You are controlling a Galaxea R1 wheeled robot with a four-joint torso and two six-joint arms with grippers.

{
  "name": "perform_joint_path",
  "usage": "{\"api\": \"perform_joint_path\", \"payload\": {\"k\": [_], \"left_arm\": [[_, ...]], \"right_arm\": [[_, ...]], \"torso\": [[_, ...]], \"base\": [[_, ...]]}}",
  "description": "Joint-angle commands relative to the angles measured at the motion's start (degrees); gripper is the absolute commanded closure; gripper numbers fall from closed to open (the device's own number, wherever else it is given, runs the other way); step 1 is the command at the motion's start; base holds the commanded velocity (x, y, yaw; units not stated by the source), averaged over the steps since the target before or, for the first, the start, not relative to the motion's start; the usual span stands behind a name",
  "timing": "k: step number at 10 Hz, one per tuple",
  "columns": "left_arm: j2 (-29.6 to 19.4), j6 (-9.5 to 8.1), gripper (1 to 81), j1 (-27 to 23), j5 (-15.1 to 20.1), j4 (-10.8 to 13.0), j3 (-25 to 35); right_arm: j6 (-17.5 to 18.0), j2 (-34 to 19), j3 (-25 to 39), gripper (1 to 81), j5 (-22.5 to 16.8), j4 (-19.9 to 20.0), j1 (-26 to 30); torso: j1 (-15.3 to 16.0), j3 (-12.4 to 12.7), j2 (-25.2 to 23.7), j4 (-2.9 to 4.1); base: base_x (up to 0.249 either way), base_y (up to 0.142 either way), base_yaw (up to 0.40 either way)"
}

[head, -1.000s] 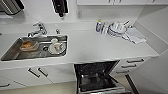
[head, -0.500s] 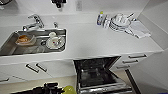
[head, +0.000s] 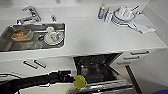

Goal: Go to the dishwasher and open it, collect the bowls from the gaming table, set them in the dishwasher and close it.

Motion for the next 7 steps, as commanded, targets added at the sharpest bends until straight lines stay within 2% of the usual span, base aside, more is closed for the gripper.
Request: {"api": "perform_joint_path", "payload": {"k": [1, 4, 5, 6, 7], "left_arm": [[4.0, -2.08, 81.1, -9.2, 7.4, -2.2, 1.4], [10.4, -2.52, 81.1, -10.3, 7.2, -1.9, -2.8], [11.8, -2.52, 81.1, -10.5, 5.8, -1.5, -3.0], [12.8, -2.87, 81.1, -10.4, 0.7, -1.4, -3.9], [14.2, -4.98, 81.1, -10.4, -6.6, -1.4, -6.9]], "right_arm": [[-0.2, -1.6, 0.7, 81.1, -5.0, -0.5, -1.5], [-0.2, -1.5, 0.6, 81.1, -5.0, -0.5, -1.5], [-0.2, -1.3, 0.4, 81.1, -4.9, -0.4, -1.5], [-0.3, -1.2, 0.4, 81.1, -4.9, -0.4, -1.2], [-0.2, -1.3, 0.7, 81.1, -4.9, -0.3, -1.1]], "torso": [[0.0, 0.0, 0.0, 0.00], [0.0, 0.0, 0.0, 0.00], [0.0, 0.0, 0.0, 0.00], [0.0, 0.0, 0.0, 0.00], [0.0, 0.0, 0.0, 0.00]], "base": [[0.000, 0.000, 0.000], [0.000, 0.000, 0.000], [0.000, 0.000, 0.000], [0.000, 0.000, 0.000], [0.000, 0.000, 0.000]]}}
